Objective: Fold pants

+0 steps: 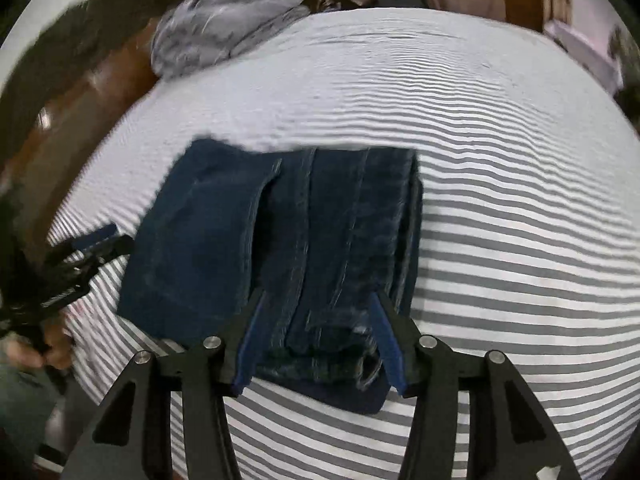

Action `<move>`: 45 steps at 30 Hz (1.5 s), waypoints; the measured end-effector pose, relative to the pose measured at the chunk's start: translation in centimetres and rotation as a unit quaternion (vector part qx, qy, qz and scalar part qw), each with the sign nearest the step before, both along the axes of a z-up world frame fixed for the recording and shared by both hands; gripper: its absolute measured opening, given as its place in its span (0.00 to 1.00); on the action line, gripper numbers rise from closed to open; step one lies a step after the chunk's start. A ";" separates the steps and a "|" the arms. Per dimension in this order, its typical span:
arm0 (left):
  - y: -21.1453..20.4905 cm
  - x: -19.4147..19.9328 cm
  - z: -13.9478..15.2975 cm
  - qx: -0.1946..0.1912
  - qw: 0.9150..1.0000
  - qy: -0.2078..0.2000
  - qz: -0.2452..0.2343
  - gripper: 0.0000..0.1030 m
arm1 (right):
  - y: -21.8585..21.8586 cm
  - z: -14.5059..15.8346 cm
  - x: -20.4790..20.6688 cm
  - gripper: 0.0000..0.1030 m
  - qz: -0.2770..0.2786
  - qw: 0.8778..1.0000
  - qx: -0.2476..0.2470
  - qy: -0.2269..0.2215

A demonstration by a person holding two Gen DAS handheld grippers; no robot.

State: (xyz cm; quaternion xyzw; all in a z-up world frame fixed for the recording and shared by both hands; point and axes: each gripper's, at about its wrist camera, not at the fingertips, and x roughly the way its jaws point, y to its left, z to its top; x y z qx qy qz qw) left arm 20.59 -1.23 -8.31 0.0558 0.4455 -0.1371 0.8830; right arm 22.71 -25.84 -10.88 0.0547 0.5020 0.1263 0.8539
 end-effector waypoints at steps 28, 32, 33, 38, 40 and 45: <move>-1.7 -0.2 -3.4 0.062 0.994 0.036 0.079 0.60 | -0.4 -3.8 -0.3 0.79 -0.095 0.993 -0.056 0.030; -1.5 -2.1 -1.7 0.066 0.994 0.021 0.090 0.60 | 1.5 -0.1 -2.5 0.80 -0.083 0.992 -0.095 -0.021; -1.5 -2.7 -1.2 0.069 0.993 0.015 0.090 0.60 | 2.2 0.6 -3.2 0.83 -0.080 0.991 -0.102 -0.031; -1.4 -5.5 1.3 0.072 0.992 -0.003 0.101 0.61 | 4.7 3.7 -6.6 0.89 -0.064 0.986 -0.135 -0.077; -1.0 -6.4 2.0 0.068 0.992 -0.008 0.109 0.61 | 5.4 4.2 -7.8 0.89 -0.062 0.986 -0.128 -0.082; -0.6 -8.3 3.2 0.078 0.989 -0.021 0.126 0.61 | 5.7 4.7 -9.7 0.90 -0.069 0.987 -0.120 -0.081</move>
